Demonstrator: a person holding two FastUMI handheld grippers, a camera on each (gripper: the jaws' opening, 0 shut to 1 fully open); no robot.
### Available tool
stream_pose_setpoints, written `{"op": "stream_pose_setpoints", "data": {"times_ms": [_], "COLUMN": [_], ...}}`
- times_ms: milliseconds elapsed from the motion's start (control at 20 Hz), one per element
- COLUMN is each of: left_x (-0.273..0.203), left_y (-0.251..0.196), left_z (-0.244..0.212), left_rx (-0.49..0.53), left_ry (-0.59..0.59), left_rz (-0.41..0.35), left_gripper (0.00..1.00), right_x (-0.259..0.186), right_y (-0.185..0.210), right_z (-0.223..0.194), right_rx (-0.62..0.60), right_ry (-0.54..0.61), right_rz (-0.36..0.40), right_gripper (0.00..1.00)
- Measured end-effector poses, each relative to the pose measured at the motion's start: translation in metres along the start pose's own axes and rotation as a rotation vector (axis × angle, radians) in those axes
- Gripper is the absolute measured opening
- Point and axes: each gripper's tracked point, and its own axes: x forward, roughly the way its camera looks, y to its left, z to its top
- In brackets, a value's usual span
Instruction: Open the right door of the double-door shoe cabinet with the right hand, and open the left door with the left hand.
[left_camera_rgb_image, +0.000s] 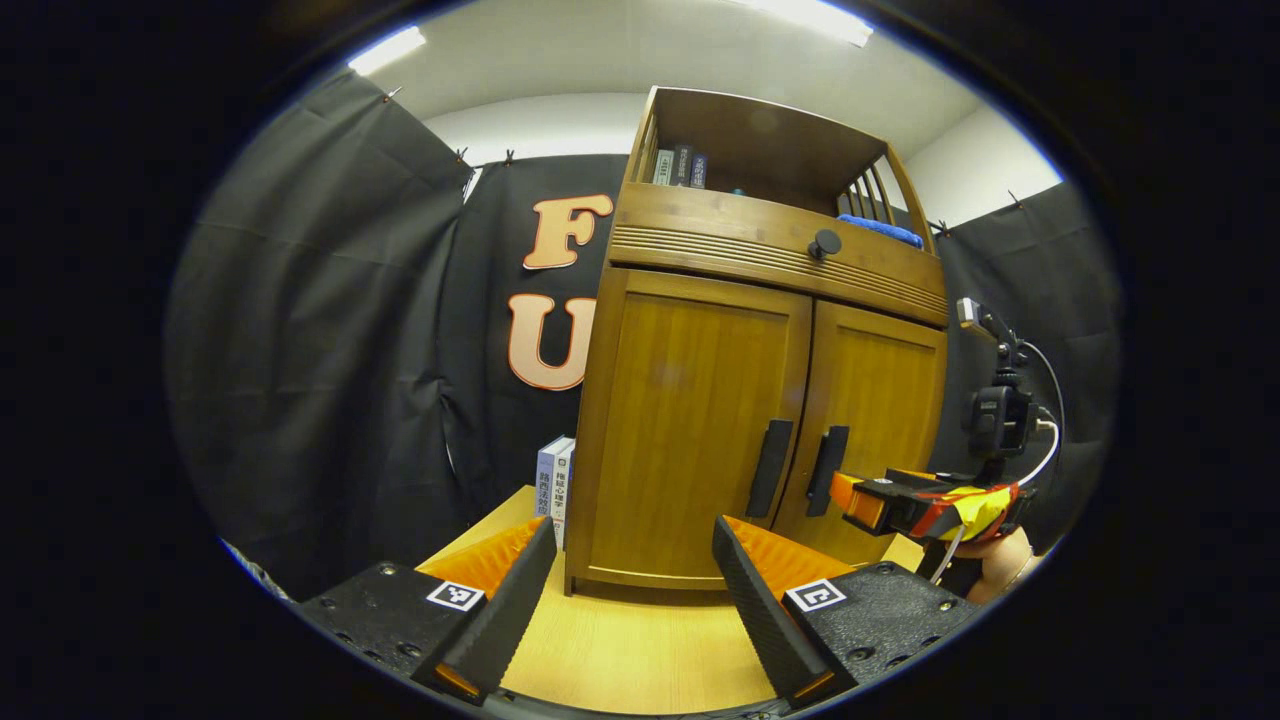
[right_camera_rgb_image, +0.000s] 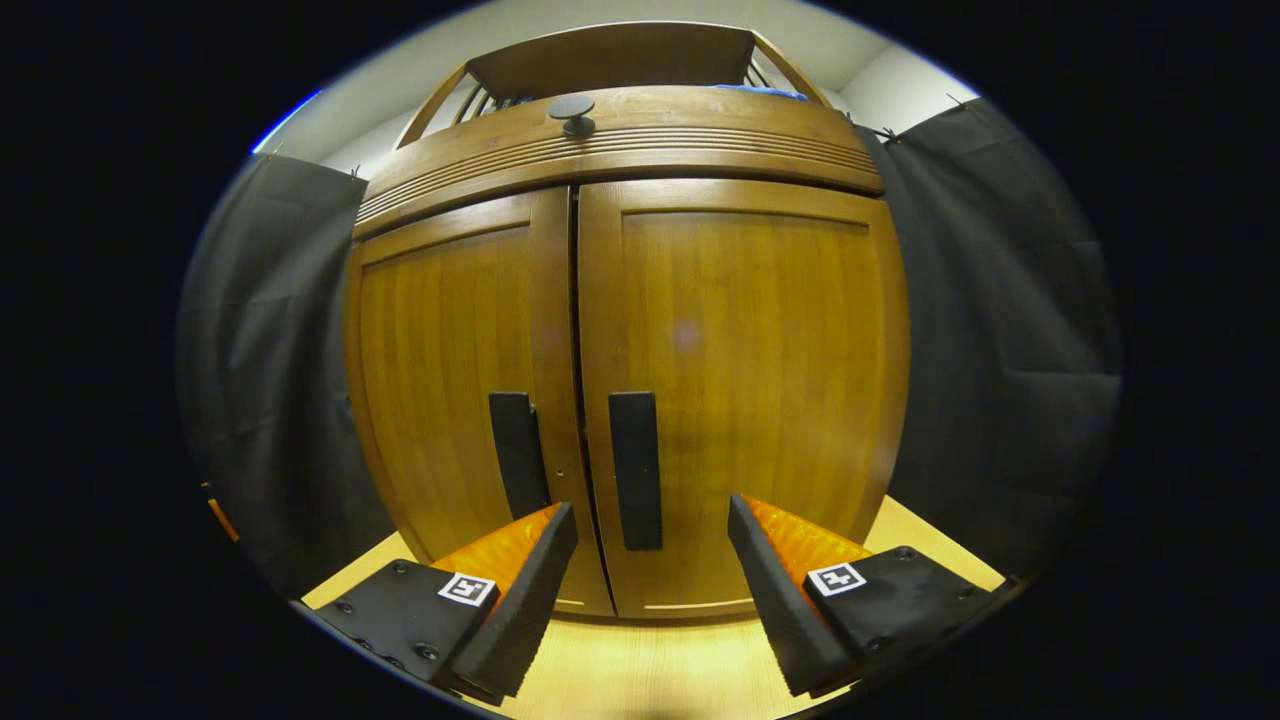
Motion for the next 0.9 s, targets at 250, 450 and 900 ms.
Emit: {"op": "stream_pose_setpoints", "data": {"times_ms": [250, 450, 900], "left_x": [0.009, 0.015, 0.018], "left_y": [0.004, 0.007, 0.013], "left_z": [-0.002, -0.002, -0.004], "left_rx": [0.0, 0.005, 0.016], "left_ry": [0.009, 0.011, 0.023], "left_rz": [0.013, 0.015, 0.03], "left_gripper": [0.95, 0.95, 0.95], "right_x": [0.032, 0.055, 0.077], "right_y": [0.003, 0.006, 0.006], "right_z": [-0.001, -0.005, -0.01], "right_rx": [-0.042, -0.037, -0.029], "right_ry": [0.009, 0.026, 0.045], "right_rz": [-0.002, 0.006, -0.006], "right_gripper": [0.98, 0.96, 0.72]}}
